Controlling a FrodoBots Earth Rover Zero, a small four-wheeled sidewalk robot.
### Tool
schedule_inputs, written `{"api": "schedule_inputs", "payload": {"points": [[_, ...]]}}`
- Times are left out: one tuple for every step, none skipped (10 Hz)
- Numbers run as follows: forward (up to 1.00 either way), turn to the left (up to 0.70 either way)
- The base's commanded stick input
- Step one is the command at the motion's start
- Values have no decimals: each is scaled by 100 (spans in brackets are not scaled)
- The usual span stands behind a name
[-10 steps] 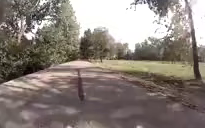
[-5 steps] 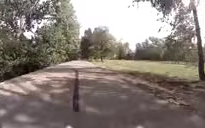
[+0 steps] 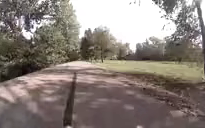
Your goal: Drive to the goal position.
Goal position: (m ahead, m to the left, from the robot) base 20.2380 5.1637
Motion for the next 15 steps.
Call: {"api": "schedule_inputs", "payload": {"points": [[70,0],[70,0],[70,0],[70,0],[70,0],[70,0],[70,0],[70,0],[70,24],[70,35],[70,35],[70,35],[70,35],[70,35],[70,35]]}}
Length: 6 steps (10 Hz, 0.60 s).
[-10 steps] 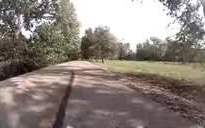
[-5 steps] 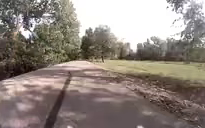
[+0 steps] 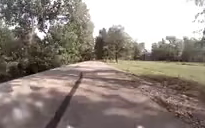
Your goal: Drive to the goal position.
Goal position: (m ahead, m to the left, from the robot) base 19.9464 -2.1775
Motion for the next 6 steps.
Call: {"api": "schedule_inputs", "payload": {"points": [[70,35],[70,35],[70,35],[70,35],[70,35],[70,35]]}}
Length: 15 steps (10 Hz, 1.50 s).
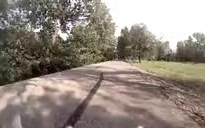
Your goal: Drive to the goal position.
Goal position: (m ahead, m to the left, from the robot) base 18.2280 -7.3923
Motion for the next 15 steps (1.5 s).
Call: {"api": "schedule_inputs", "payload": {"points": [[70,35],[70,19],[70,0],[70,0],[70,0],[70,0],[70,0],[70,0],[70,-4],[70,-29],[70,-34],[70,-35],[70,-35],[70,-35],[70,-35]]}}
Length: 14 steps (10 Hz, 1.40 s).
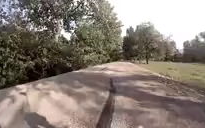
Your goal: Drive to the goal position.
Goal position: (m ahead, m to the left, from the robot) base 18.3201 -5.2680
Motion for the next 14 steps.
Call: {"api": "schedule_inputs", "payload": {"points": [[70,-11],[70,0],[70,0],[70,0],[70,0],[70,0],[70,0],[70,0],[70,-10],[70,-27],[70,-35],[70,-35],[70,-31],[70,0]]}}
